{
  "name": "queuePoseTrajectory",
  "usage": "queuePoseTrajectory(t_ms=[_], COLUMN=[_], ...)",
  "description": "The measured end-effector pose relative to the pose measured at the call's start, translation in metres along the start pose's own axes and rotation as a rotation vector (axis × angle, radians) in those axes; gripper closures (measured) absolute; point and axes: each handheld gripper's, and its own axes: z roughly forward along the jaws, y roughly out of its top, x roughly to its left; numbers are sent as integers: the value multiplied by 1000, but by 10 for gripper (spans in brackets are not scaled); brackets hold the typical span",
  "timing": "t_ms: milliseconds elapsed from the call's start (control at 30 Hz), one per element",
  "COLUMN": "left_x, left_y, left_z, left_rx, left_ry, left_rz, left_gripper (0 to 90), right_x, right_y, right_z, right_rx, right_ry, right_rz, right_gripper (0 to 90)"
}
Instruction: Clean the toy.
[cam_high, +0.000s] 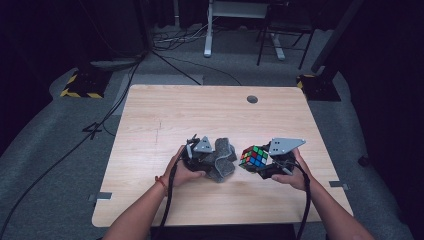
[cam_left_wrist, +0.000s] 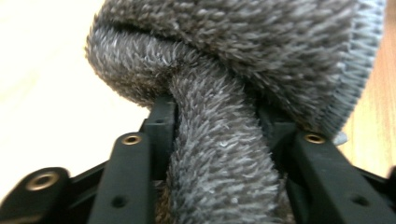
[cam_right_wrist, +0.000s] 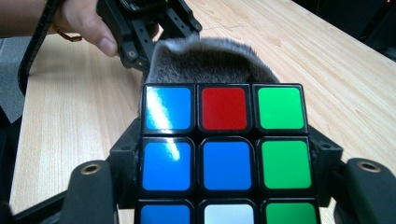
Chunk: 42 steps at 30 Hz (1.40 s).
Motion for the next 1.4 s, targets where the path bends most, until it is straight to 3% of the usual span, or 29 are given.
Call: queuePoseTrajectory(t_ms=[200,400,600,733,900,1100,1267,1400], left_x=[3,9,12,14,8,-4,-10,-15], left_y=[-1,-2,-5,-8,-4,2,10,17], left_z=[4,5,-1,-10,-19,-29,-34,-33], left_rx=[30,48,56,17,8,-36,-78,-113], left_ry=[-17,-9,-14,-13,-24,-24,-43,-86], left_rz=[-18,-105,-140,-168,-147,-144,-142,-159], left_gripper=[515,184,184,185,182,183,182,183], right_x=[-1,-2,-2,-1,2,11,15,15], right_y=[-1,-4,-5,-5,-5,1,4,4], right_z=[1,4,6,9,13,15,19,21], right_rx=[7,25,33,40,48,34,37,44], right_ry=[2,-1,-8,-7,-7,-23,-35,-40], right_rz=[1,1,-6,-12,-47,-111,-138,-146], right_gripper=[336,336,336,336,336,336,336,336])
